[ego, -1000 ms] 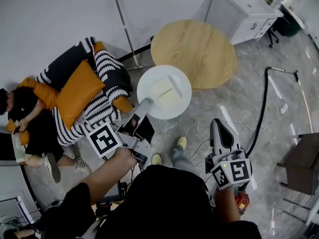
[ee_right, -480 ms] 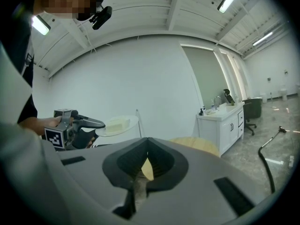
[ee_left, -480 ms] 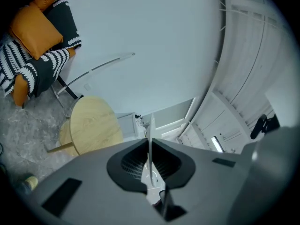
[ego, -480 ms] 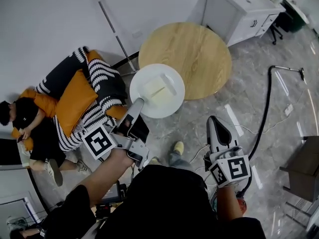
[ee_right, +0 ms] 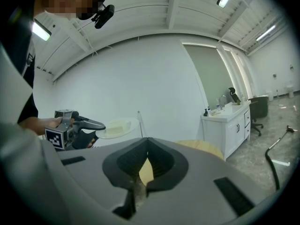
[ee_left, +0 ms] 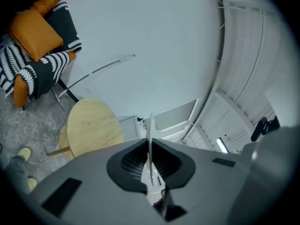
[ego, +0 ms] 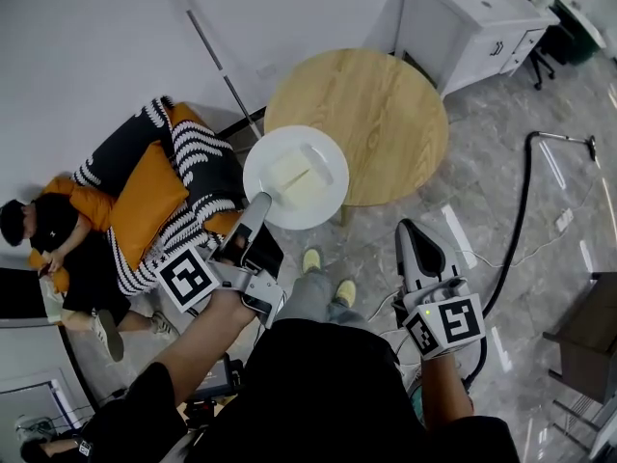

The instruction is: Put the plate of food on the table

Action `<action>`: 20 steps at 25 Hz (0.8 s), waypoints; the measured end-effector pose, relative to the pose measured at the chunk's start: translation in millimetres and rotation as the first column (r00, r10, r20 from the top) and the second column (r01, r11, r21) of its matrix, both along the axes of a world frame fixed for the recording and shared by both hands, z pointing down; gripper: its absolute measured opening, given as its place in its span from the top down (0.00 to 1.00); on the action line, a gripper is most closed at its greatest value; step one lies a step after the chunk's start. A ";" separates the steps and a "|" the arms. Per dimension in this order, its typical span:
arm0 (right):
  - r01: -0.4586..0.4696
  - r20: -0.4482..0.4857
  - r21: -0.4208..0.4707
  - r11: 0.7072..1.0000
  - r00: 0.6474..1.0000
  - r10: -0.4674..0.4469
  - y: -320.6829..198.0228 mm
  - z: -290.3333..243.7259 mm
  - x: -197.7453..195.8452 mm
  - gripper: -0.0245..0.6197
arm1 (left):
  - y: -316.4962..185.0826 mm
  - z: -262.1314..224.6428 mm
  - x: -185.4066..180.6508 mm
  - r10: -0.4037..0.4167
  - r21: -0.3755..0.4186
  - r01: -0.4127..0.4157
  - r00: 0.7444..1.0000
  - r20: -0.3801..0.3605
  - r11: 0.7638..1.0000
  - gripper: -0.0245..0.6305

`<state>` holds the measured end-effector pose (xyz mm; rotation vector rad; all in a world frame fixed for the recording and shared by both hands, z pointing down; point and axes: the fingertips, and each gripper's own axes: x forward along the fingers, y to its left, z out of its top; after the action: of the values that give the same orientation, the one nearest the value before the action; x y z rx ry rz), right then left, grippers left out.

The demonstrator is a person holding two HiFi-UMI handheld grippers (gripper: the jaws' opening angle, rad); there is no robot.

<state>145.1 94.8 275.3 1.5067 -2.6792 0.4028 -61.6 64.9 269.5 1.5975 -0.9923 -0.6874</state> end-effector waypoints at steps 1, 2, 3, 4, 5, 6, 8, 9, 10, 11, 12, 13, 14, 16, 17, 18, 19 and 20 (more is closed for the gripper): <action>-0.001 0.000 0.001 1.000 1.000 0.001 3.1 -0.2 0.2 0.95 | 3.1 -1.1 0.5 0.001 0.004 -0.001 1.000 -0.002 1.000 0.94; -0.002 0.001 0.002 1.000 1.000 0.002 6.1 0.1 0.5 0.95 | 6.2 -1.4 0.9 0.004 0.007 -0.004 1.000 -0.003 1.000 0.94; -0.004 0.000 0.002 1.000 1.000 0.004 7.3 0.5 0.6 0.95 | 7.6 -0.9 1.2 0.009 0.008 -0.009 1.000 -0.002 1.000 0.94; -0.007 -0.002 0.004 1.000 1.000 0.007 6.5 0.8 0.5 0.95 | 6.8 -0.1 1.3 0.015 0.009 -0.015 1.000 -0.001 1.000 0.94; -0.010 -0.005 0.005 1.000 1.000 0.010 4.4 0.9 0.1 0.95 | 4.4 0.6 1.5 0.021 0.010 -0.021 1.000 -0.001 1.000 0.94; -0.012 -0.008 0.007 1.000 1.000 0.012 2.4 0.6 -0.6 0.95 | 1.9 1.1 1.6 0.027 0.010 -0.027 1.000 -0.003 1.000 0.94; -0.015 -0.016 0.009 1.000 1.000 0.015 1.0 0.1 -3.2 0.95 | -0.8 1.9 1.7 0.037 0.013 -0.037 0.999 -0.011 0.999 0.94; -0.015 -0.019 0.009 1.000 1.000 0.015 1.6 0.1 -4.9 0.95 | -1.0 2.4 1.8 0.041 0.015 -0.041 0.999 -0.016 0.999 0.94; -0.015 -0.021 0.009 1.000 1.000 0.015 2.2 -0.1 -6.4 0.95 | -0.9 2.9 1.9 0.046 0.017 -0.046 0.999 -0.019 0.999 0.94; -0.014 -0.024 0.010 1.000 1.000 0.014 2.7 -0.7 -7.7 0.95 | -0.7 3.0 2.5 0.051 0.018 -0.051 0.998 -0.021 0.999 0.94; -0.013 -0.027 0.010 1.000 1.000 0.014 3.0 -1.9 -8.6 0.95 | -0.3 2.6 3.5 0.056 0.019 -0.056 0.998 -0.025 0.998 0.94; -0.012 -0.031 0.012 1.000 0.999 0.013 3.3 -3.5 -9.2 0.95 | 0.4 1.8 4.8 0.061 0.018 -0.061 0.998 -0.028 0.998 0.94; -0.011 -0.036 0.012 1.000 0.999 0.012 3.7 -5.3 -9.8 0.95 | 1.3 0.9 6.1 0.065 0.015 -0.064 0.997 -0.031 0.998 0.94; -0.007 -0.044 0.010 1.000 0.999 0.007 2.2 -7.6 -12.7 0.95 | 0.4 0.6 6.3 0.066 0.008 -0.065 0.997 -0.036 0.998 0.94; -0.004 -0.046 0.009 1.000 0.999 0.004 -2.5 -7.9 -15.5 0.95 | -4.5 1.6 4.8 0.066 0.005 -0.066 0.997 -0.037 0.998 0.94; -0.003 -0.049 0.007 1.000 0.999 0.003 -11.6 -7.2 -19.5 0.95 | -14.3 3.5 2.2 0.069 0.002 -0.069 0.997 -0.040 0.998 0.94; -0.004 -0.054 0.003 1.000 0.999 0.004 -25.2 -5.5 -24.5 0.95 | -29.0 5.9 -1.2 0.076 0.000 -0.076 0.996 -0.044 0.997 0.94; -0.008 -0.060 -0.002 1.000 0.998 0.008 -41.5 -3.5 -29.9 0.95 | -46.3 8.6 -4.9 0.086 -0.002 -0.086 0.995 -0.049 0.996 0.94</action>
<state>115.2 53.3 271.9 1.5041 -2.6279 0.3551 -66.5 18.5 278.0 1.6025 -0.8839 -0.6619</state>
